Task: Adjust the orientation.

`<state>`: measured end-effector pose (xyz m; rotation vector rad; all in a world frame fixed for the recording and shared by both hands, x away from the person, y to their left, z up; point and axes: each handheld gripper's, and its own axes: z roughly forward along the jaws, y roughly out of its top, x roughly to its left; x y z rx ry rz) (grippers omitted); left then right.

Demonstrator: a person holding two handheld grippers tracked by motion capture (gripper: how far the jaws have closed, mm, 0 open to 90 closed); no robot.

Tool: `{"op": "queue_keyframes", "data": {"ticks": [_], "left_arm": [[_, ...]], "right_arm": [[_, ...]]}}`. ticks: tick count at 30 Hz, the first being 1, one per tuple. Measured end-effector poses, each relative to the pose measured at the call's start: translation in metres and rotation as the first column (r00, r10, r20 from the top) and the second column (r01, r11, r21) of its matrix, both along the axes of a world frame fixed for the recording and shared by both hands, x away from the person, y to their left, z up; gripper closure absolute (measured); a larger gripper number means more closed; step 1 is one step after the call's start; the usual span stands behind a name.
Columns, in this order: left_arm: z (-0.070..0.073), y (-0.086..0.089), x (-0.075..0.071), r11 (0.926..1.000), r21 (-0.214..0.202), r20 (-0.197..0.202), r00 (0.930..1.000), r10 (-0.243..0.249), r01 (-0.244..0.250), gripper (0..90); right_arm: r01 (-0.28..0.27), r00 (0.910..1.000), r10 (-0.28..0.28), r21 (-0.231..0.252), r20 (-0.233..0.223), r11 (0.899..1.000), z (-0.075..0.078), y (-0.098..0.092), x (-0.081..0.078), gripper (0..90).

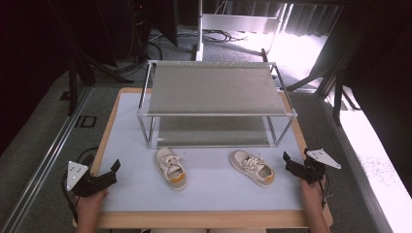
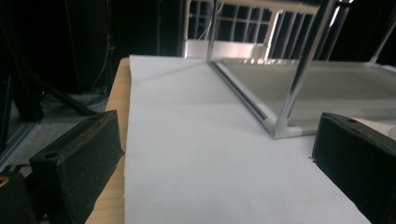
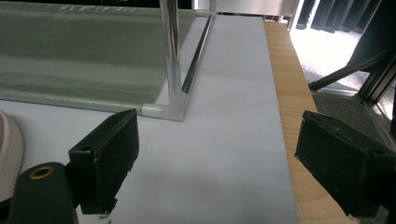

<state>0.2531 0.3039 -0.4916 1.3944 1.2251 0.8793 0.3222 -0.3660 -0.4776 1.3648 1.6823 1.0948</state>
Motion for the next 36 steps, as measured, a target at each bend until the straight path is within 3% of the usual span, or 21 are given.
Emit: {"op": "queue_keyframes", "data": {"ticks": [9,11,12,14,15,17,18,19,20,22,25,26,27,28,29,30,32,33,34,35,36], "left_arm": [[0.003,0.002,0.01,0.9943,-0.02,-0.118,0.9873,-0.107,0.105,1.5],[0.004,0.002,0.012,0.9887,-0.022,-0.151,0.977,-0.15,0.148,1.5],[0.005,0.002,0.014,0.9797,-0.023,-0.189,0.9614,-0.2,0.199,1.5],[0.006,0.0,0.015,0.9788,0.002,-0.208,0.9575,-0.2,0.205,1.5],[0.008,-0.001,0.017,0.9706,0.024,-0.255,0.9403,-0.226,0.239,1.5],[0.009,-0.003,0.018,0.9686,0.042,-0.276,0.9347,-0.224,0.245,1.5],[0.012,-0.005,0.019,0.9586,0.067,-0.32,0.9161,-0.242,0.277,1.5],[0.012,-0.005,0.019,0.9586,0.067,-0.32,0.9161,-0.242,0.277,1.5],[0.017,-0.007,0.021,0.9452,0.105,-0.36,0.8979,-0.254,0.309,1.6],[0.019,-0.009,0.021,0.9395,0.128,-0.378,0.8915,-0.25,0.318,1.6],[0.028,-0.012,0.023,0.9164,0.163,-0.436,0.8597,-0.266,0.366,1.6],[0.033,-0.014,0.025,0.902,0.173,-0.47,0.8381,-0.277,0.395,1.6],[0.033,-0.014,0.025,0.902,0.173,-0.47,0.8381,-0.277,0.395,1.6],[0.038,-0.015,0.026,0.8883,0.174,-0.499,0.8155,-0.293,0.425,1.6],[0.038,-0.015,0.026,0.8883,0.174,-0.499,0.8155,-0.293,0.425,1.6],[0.042,-0.018,0.027,0.8723,0.183,-0.532,0.7919,-0.3,0.453,1.6],[0.045,-0.021,0.027,0.8509,0.198,-0.567,0.7649,-0.306,0.487,1.6],[0.045,-0.021,0.027,0.8509,0.198,-0.567,0.7649,-0.306,0.487,1.6],[0.048,-0.023,0.027,0.8274,0.203,-0.605,0.7318,-0.315,0.524,1.6],[0.048,-0.023,0.027,0.8274,0.203,-0.605,0.7318,-0.315,0.524,1.7],[0.048,-0.025,0.028,0.8169,0.203,-0.624,0.7142,-0.317,0.54,1.7]], "right_arm": [[-0.006,0.9998,0.005,-0.042,-0.017,0.999,0.0,0.004,0.002,13.2],[-0.023,0.9995,0.021,-0.063,-0.021,0.998,0.0,0.007,0.002,13.2],[-0.022,0.9995,0.02,-0.067,-0.025,0.998,0.0,0.007,0.002,13.2],[-0.027,0.9992,0.025,-0.073,-0.031,0.997,-0.001,0.008,0.003,13.2],[-0.026,0.9993,0.024,-0.075,-0.03,0.997,-0.001,0.008,0.002,13.2],[-0.03,0.9992,0.028,-0.071,-0.03,0.997,-0.001,0.008,0.003,13.3],[-0.033,0.999,0.031,-0.063,-0.034,0.997,-0.001,0.007,0.003,13.6],[-0.031,0.999,0.029,-0.059,-0.033,0.998,-0.001,0.006,0.003,13.6],[-0.032,0.999,0.03,-0.057,-0.032,0.998,-0.001,0.006,0.003,13.6],[-0.029,0.9991,0.028,-0.057,-0.032,0.998,-0.001,0.006,0.003,13.5],[-0.029,0.9991,0.027,-0.058,-0.033,0.998,-0.001,0.006,0.003,13.5],[-0.026,0.999,0.024,-0.056,-0.037,0.998,-0.001,0.006,0.003,13.5],[-0.026,0.999,0.024,-0.055,-0.037,0.998,-0.001,0.006,0.003,13.5],[-0.026,0.999,0.024,-0.055,-0.037,0.998,-0.001,0.006,0.004,13.6],[-0.026,0.999,0.024,-0.055,-0.037,0.998,-0.001,0.006,0.004,13.6],[-0.028,0.9988,0.026,-0.053,-0.041,0.998,-0.001,0.006,0.004,13.6],[-0.027,0.9989,0.025,-0.058,-0.04,0.998,-0.001,0.006,0.004,13.6],[-0.027,0.9989,0.025,-0.058,-0.04,0.998,-0.001,0.006,0.004,13.6],[-0.028,0.9989,0.026,-0.063,-0.04,0.998,-0.001,0.007,0.004,13.6],[-0.029,0.9989,0.026,-0.07,-0.04,0.997,-0.001,0.007,0.004,13.6],[-0.028,0.9989,0.025,-0.076,-0.041,0.997,-0.001,0.008,0.004,13.8]]}}
